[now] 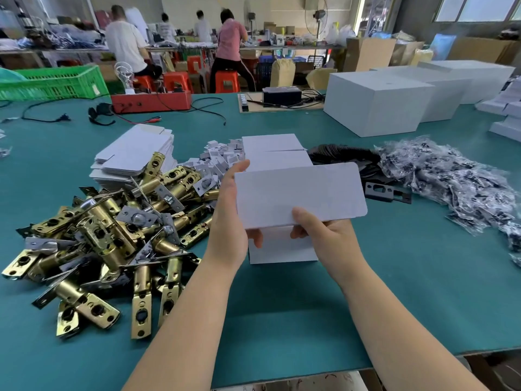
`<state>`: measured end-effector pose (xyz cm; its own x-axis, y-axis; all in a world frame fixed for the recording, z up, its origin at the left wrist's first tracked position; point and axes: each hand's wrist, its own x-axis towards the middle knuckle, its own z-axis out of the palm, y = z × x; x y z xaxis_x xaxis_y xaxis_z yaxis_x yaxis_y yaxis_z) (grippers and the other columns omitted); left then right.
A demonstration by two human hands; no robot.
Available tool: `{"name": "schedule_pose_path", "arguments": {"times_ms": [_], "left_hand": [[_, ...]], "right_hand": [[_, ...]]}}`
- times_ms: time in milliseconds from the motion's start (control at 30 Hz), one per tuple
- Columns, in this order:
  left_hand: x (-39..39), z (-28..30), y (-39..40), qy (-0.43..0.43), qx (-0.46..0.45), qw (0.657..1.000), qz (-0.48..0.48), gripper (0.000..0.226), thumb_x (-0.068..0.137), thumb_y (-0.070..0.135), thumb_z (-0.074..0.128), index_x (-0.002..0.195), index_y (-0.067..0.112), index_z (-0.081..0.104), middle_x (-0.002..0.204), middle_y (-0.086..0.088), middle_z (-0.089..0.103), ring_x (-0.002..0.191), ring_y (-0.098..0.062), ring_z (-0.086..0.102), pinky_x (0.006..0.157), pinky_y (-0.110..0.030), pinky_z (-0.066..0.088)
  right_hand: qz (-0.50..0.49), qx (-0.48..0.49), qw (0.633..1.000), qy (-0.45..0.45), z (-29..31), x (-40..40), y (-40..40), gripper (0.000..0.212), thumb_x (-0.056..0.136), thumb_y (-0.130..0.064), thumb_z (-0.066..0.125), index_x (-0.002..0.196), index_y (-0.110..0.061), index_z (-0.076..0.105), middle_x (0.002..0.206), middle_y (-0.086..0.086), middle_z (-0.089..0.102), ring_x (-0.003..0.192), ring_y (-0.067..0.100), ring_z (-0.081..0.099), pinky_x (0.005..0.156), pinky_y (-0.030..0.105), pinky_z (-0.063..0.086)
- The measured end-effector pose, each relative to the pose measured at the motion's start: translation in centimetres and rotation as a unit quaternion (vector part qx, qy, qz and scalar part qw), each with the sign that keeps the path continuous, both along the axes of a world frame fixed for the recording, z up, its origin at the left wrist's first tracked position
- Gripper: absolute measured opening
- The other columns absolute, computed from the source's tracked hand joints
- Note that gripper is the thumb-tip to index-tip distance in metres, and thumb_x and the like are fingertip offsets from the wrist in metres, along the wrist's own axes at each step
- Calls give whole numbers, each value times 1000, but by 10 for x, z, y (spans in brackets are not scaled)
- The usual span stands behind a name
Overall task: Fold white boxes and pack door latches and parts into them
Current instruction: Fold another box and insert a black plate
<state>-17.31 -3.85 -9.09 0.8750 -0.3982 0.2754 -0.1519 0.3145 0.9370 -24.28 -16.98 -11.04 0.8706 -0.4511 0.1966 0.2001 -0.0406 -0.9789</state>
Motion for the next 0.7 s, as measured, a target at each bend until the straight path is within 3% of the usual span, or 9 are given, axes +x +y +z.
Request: {"name": "schedule_pose_path", "arguments": {"times_ms": [100, 200, 300, 367, 433, 533, 600, 700], "left_hand": [[0, 0, 4, -40, 63, 996, -38, 52, 87, 63, 36, 137, 51, 30, 118, 8, 60, 68, -6, 61, 39, -27, 40], [4, -1, 5, -58, 129, 989, -39, 67, 80, 66, 47, 140, 56, 18, 113, 20, 61, 66, -7, 61, 41, -28, 43], [9, -2, 4, -19, 129, 991, -30, 50, 92, 51, 42, 138, 58, 25, 98, 6, 62, 55, -10, 58, 41, -28, 45], [12, -1, 4, 24, 85, 996, -27, 34, 100, 42, 37, 130, 57, 38, 86, 1, 63, 49, -15, 54, 39, -27, 43], [15, -1, 3, 72, 40, 997, -5, 35, 105, 34, 35, 138, 46, 40, 83, -3, 62, 46, -17, 51, 37, -25, 39], [15, -1, 2, 118, 20, 993, 18, 38, 107, 32, 32, 145, 30, 37, 88, -8, 58, 45, -19, 51, 35, -24, 38], [13, -1, 1, 124, 22, 992, 7, 36, 107, 32, 32, 141, 27, 39, 88, -9, 56, 45, -18, 53, 34, -24, 39], [6, 0, 1, 107, 10, 994, -35, 36, 106, 32, 35, 142, 27, 34, 96, -11, 55, 53, -18, 57, 35, -25, 44]], "right_hand": [[-1, 19, 1000, -5, 0, 1, -3, 19, 62, -47, 71, 68, -30, 72, 61, -6, 67, 59, 7, 64, 63, 17, 52], [-8, 21, 1000, -8, 0, 1, -6, 13, 69, -38, 68, 66, -26, 71, 60, -4, 67, 59, 9, 64, 63, 20, 53], [-10, 4, 1000, -8, 1, 2, -5, 13, 71, -39, 67, 65, -28, 71, 58, -4, 66, 58, 8, 62, 64, 20, 52], [-8, -19, 999, -38, 1, 2, -3, 10, 73, -35, 68, 80, -27, 66, 65, -6, 68, 61, 8, 64, 60, 19, 51], [-37, -39, 995, -80, 0, 3, -1, 23, 76, -29, 69, 93, -38, 57, 79, -13, 67, 72, 10, 65, 63, 24, 54], [-157, -149, 967, -137, 0, 4, 0, 24, 81, -28, 69, 87, -48, 58, 99, -20, 58, 90, 1, 58, 72, 20, 51], [-226, -215, 932, -184, -3, 5, -1, 24, 86, -15, 65, 100, -35, 65, 111, -15, 52, 100, -5, 52, 77, 14, 47], [-260, -253, 909, -206, -8, 9, 2, 34, 93, -5, 53, 127, -6, 56, 124, 2, 46, 114, 5, 45, 95, 26, 44]]}}
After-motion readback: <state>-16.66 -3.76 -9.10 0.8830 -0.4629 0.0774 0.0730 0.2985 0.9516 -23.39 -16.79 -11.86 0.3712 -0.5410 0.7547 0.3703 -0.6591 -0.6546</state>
